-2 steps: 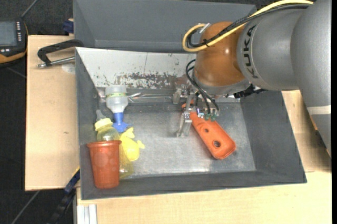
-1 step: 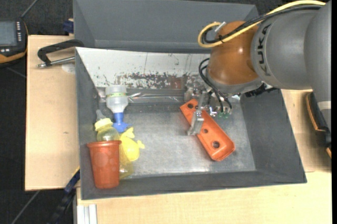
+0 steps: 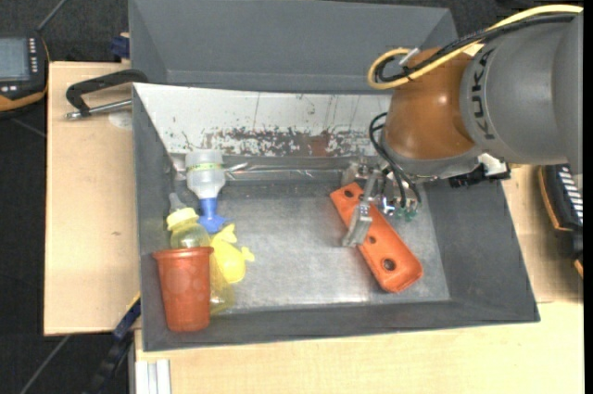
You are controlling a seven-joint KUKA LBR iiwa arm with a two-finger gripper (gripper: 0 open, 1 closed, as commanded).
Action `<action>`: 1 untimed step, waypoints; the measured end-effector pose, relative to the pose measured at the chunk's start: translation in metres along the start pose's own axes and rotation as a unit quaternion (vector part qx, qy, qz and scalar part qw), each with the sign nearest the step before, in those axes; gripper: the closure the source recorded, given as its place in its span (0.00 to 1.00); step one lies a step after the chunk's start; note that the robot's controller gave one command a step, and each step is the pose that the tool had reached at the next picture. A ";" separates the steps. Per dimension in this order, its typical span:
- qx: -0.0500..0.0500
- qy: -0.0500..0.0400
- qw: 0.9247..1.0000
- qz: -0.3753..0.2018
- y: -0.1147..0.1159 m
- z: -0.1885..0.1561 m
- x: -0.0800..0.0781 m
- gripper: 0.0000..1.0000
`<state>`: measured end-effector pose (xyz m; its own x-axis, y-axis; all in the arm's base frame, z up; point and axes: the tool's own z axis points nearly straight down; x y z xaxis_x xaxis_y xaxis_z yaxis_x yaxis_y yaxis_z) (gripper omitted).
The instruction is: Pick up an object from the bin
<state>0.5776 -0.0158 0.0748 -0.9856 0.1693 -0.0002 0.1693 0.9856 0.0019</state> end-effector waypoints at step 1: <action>-0.002 -0.002 0.999 0.036 -0.001 0.000 -0.003 0.00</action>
Offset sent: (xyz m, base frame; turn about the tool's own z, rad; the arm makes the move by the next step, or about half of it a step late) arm 0.0246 -0.0392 0.0277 -0.1446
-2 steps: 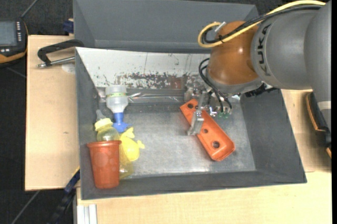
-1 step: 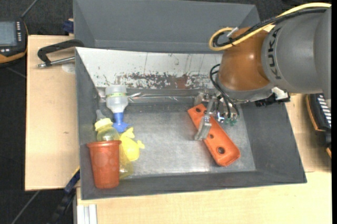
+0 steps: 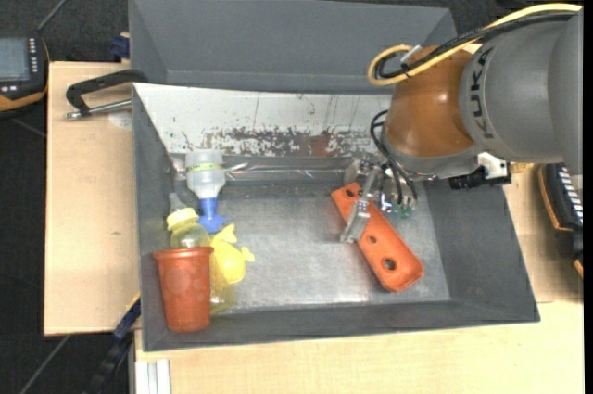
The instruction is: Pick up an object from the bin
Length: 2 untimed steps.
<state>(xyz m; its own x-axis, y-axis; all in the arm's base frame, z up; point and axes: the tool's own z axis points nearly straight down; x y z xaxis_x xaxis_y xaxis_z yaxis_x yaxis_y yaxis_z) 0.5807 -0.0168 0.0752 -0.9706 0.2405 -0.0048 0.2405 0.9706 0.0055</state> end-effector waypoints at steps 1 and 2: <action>0.001 -0.001 0.994 -0.108 -0.031 -0.029 -0.032 1.00; 0.001 -0.001 0.994 -0.108 -0.031 -0.029 -0.032 1.00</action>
Offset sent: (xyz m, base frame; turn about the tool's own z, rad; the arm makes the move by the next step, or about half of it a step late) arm 0.0000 0.0000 0.0000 0.0000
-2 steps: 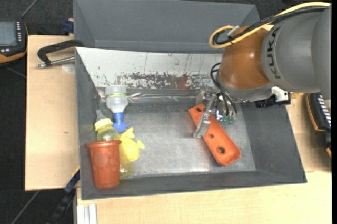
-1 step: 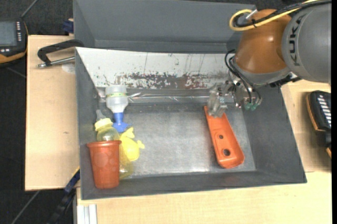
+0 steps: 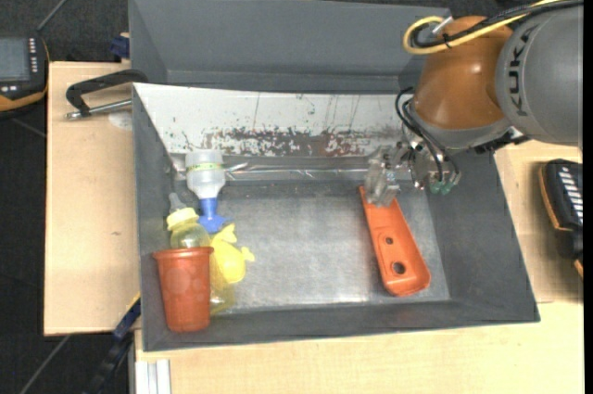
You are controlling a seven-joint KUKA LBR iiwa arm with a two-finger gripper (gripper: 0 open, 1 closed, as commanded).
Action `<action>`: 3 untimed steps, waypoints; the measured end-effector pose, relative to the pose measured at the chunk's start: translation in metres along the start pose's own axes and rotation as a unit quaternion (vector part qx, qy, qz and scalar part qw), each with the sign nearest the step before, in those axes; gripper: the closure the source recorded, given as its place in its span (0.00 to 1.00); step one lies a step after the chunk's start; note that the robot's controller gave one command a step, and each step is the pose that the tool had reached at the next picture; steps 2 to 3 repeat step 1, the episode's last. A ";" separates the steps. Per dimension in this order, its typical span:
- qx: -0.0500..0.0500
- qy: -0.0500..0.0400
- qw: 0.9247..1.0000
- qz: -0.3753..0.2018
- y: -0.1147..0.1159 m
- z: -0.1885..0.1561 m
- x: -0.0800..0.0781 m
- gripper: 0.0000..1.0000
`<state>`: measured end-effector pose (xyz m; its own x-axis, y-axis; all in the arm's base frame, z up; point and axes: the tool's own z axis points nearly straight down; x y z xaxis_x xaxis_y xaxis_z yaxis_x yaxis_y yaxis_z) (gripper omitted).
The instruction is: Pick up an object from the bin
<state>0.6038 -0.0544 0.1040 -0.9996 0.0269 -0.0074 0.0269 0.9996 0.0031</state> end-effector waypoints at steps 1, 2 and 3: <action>0.000 -0.001 1.000 0.026 0.003 0.014 0.008 1.00; 0.000 -0.001 1.000 0.026 0.003 0.014 0.008 1.00; 0.000 -0.001 1.000 0.026 0.003 0.014 0.008 1.00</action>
Offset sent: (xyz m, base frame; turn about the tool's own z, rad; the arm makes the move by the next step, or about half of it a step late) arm -0.0022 -0.0028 -0.0340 -0.1388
